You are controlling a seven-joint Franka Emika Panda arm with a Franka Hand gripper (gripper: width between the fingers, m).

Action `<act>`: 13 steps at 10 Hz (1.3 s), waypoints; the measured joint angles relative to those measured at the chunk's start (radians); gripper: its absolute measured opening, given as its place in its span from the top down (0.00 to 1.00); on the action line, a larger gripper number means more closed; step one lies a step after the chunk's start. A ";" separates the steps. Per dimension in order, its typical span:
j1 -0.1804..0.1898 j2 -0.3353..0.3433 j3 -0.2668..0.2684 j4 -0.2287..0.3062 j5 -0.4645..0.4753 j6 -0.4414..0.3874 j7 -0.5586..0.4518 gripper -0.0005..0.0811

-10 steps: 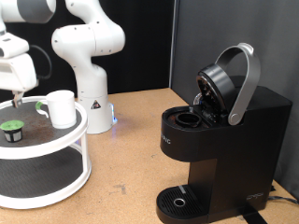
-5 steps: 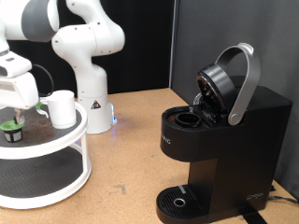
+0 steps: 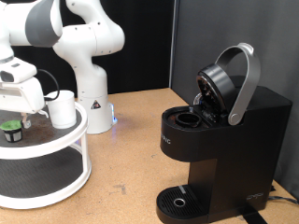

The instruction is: Make a cup of coffee with the keurig machine

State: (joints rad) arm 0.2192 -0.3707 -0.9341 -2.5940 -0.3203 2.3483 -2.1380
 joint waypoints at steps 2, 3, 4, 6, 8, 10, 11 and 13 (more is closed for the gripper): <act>0.000 0.005 0.000 -0.008 0.001 0.012 0.000 0.01; 0.000 0.009 0.000 -0.010 0.002 0.016 0.000 0.01; 0.000 0.013 0.000 -0.010 0.003 0.017 0.000 0.01; 0.000 0.029 0.000 -0.010 0.010 0.019 0.000 0.04; 0.000 0.044 -0.001 -0.008 0.019 0.027 0.000 0.26; 0.000 0.051 -0.001 -0.001 0.032 0.027 0.000 0.42; 0.000 0.051 -0.001 0.007 0.044 0.011 0.000 0.42; -0.001 0.040 0.001 0.046 0.060 -0.053 0.000 0.42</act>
State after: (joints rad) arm 0.2184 -0.3306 -0.9333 -2.5481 -0.2605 2.2957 -2.1382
